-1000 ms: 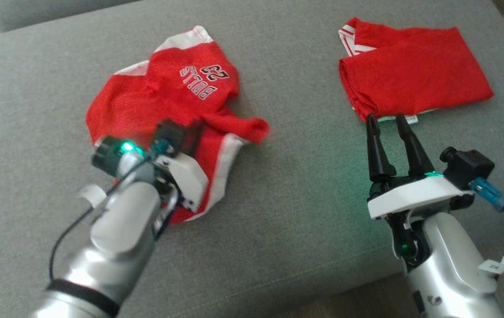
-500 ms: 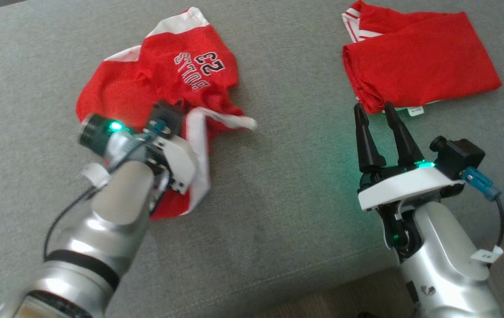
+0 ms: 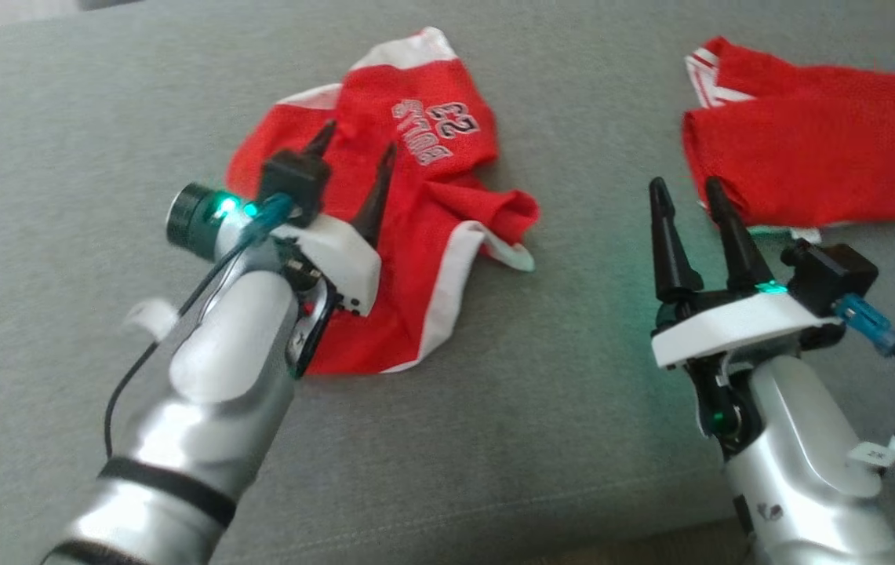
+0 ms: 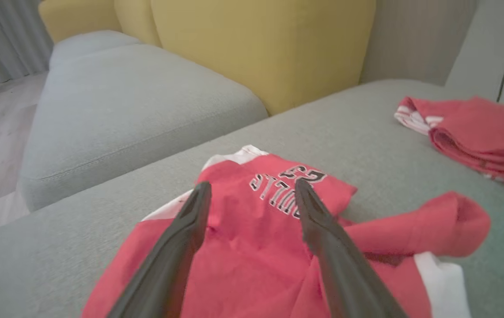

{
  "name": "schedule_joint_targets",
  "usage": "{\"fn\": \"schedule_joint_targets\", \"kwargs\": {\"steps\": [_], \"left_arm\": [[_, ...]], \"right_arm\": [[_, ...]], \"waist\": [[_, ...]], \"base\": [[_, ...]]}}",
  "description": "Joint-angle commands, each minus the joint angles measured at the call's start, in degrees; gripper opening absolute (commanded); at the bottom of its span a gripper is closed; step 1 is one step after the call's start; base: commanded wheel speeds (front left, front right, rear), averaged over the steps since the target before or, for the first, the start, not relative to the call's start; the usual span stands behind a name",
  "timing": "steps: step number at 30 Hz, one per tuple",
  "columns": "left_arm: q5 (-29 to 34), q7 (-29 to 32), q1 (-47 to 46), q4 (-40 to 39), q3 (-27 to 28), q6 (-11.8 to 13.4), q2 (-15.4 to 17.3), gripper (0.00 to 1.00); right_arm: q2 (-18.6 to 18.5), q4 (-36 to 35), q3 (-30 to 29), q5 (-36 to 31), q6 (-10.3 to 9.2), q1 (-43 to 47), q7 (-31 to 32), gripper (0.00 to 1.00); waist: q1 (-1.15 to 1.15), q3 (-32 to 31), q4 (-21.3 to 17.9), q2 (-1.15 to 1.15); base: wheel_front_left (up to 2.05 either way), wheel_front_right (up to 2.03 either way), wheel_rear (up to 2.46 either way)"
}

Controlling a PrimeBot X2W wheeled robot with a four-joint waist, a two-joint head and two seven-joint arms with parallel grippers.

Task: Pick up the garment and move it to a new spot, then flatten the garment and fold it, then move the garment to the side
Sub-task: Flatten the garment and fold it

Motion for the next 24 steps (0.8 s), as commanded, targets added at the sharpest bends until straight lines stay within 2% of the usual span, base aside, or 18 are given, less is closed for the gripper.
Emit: {"fn": "schedule_joint_targets", "kwargs": {"steps": [1,3,4,9,12,18,24], "left_arm": [[-1.3,-0.7,1.5,-5.3,3.9,0.8,2.3,1.0],[-2.6,-0.7,4.5,-10.2,6.6,1.5,3.2,1.0],[-2.6,-0.7,4.5,-10.2,6.6,1.5,3.2,1.0],[-4.3,-0.7,14.2,-22.7,14.1,3.4,5.5,1.0],[-4.9,-0.7,21.0,-29.3,18.7,4.0,5.5,1.0],[-4.3,-0.7,32.7,-36.9,24.9,2.6,2.2,1.0],[-2.1,-0.7,35.3,-38.3,26.7,0.2,0.0,1.0]], "right_arm": [[0.1,-1.9,0.0,-0.8,-0.05,0.4,0.3,1.0],[-0.1,-2.4,-0.9,-1.4,-0.05,1.5,0.8,1.0],[-0.1,-2.4,-0.9,-1.4,-0.05,1.5,0.8,1.0],[-0.8,-4.2,-3.0,-2.1,-0.05,4.4,1.7,1.0],[-1.0,-5.3,-4.5,-2.5,-0.05,6.2,2.1,1.0],[-0.9,-6.4,-6.1,-3.6,-0.05,9.3,3.2,1.0],[-0.5,-6.8,-5.6,-3.3,-0.05,9.8,5.6,1.0]], "waist": [[0.0,-1.9,2.8,0.0],[0.0,-2.8,4.3,0.0],[0.0,-2.8,4.3,0.0],[0.0,-4.7,7.6,0.0],[0.0,-5.6,9.0,0.0],[0.0,-6.3,10.9,0.0],[0.0,-5.8,11.9,0.0]], "base": [[0.0,0.0,0.0],[0.0,0.0,0.0],[0.0,0.0,0.0],[0.0,0.0,0.0],[0.0,0.0,0.0],[0.0,0.0,0.0],[0.0,0.0,0.0]]}}
